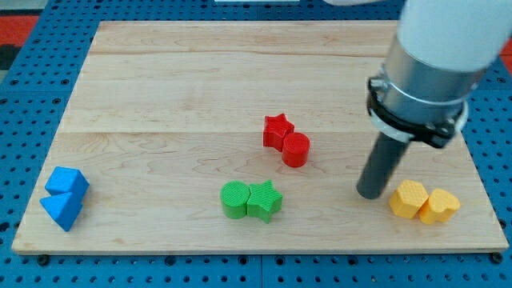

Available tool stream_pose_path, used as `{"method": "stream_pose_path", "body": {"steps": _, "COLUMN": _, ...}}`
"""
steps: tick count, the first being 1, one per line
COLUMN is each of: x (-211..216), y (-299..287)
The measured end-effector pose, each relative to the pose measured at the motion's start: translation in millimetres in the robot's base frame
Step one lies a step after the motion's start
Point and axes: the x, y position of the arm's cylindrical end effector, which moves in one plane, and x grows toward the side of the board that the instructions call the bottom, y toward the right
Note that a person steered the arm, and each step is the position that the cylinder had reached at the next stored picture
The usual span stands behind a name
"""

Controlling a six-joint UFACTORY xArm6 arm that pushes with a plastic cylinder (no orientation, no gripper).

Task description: Push the red circle to the top right

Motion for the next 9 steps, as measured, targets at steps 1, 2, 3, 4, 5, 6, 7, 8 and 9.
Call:
{"method": "stream_pose_path", "body": {"steps": 1, "x": -17, "y": -40}}
{"method": "stream_pose_path", "body": {"steps": 2, "x": -17, "y": -82}}
{"method": "stream_pose_path", "body": {"steps": 3, "x": -29, "y": -92}}
{"method": "stream_pose_path", "body": {"steps": 4, "x": -55, "y": -79}}
{"method": "stream_pose_path", "body": {"steps": 5, "x": -82, "y": -69}}
{"method": "stream_pose_path", "body": {"steps": 6, "x": -102, "y": -64}}
{"method": "stream_pose_path", "body": {"steps": 7, "x": -118, "y": -45}}
{"method": "stream_pose_path", "body": {"steps": 8, "x": -135, "y": -24}}
{"method": "stream_pose_path", "body": {"steps": 9, "x": -166, "y": -24}}
